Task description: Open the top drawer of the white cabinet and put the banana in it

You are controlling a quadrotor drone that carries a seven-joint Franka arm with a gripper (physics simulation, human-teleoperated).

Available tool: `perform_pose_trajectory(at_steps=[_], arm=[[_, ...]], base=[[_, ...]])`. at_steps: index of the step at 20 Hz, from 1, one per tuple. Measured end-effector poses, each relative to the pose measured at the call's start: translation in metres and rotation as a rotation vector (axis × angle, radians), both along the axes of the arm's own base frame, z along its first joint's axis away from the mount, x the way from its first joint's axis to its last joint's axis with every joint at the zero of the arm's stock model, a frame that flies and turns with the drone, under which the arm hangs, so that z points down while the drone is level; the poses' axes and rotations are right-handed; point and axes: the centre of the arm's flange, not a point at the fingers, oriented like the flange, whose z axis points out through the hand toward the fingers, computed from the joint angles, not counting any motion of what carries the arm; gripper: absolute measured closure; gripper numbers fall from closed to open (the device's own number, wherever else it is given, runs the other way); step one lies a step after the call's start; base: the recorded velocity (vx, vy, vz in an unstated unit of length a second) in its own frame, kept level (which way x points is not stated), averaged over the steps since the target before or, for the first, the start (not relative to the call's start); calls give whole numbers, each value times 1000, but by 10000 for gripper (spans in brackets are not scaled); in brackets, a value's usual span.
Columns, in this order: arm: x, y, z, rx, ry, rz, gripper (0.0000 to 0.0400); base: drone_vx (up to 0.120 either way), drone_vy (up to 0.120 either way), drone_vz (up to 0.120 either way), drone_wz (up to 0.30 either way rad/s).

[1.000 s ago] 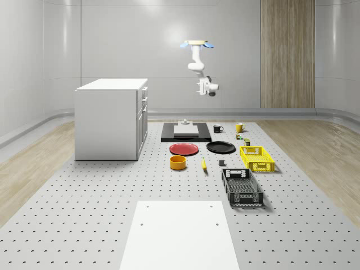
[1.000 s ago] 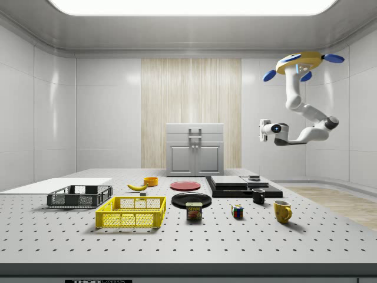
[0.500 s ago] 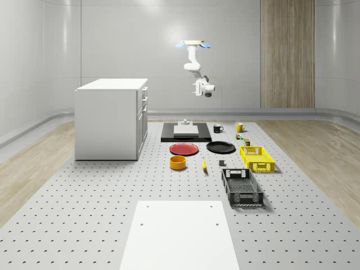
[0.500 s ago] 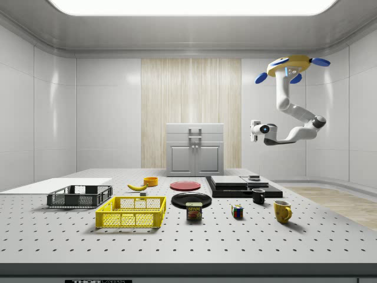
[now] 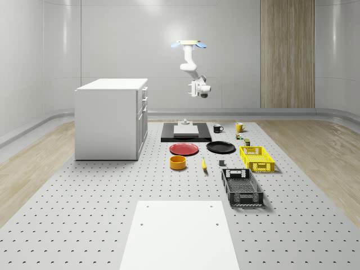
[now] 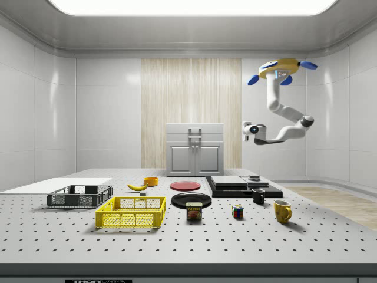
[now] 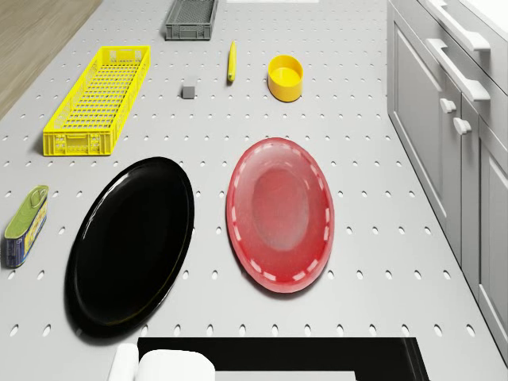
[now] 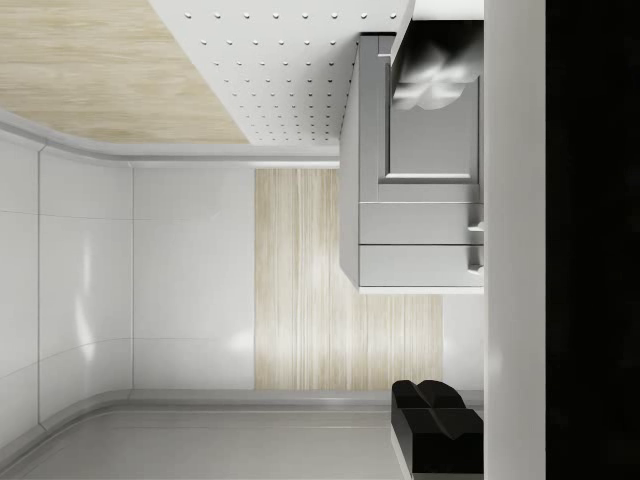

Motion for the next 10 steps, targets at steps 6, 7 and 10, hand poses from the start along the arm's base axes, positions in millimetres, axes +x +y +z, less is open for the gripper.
perform_pose_trajectory(at_steps=[6,7,10], arm=[[0,0,0,0,0,0,0],[0,0,0,0,0,0,0],[0,0,0,0,0,0,0]], base=[[120,-120,0,0],[120,-120,0,0],[120,-120,0,0]])
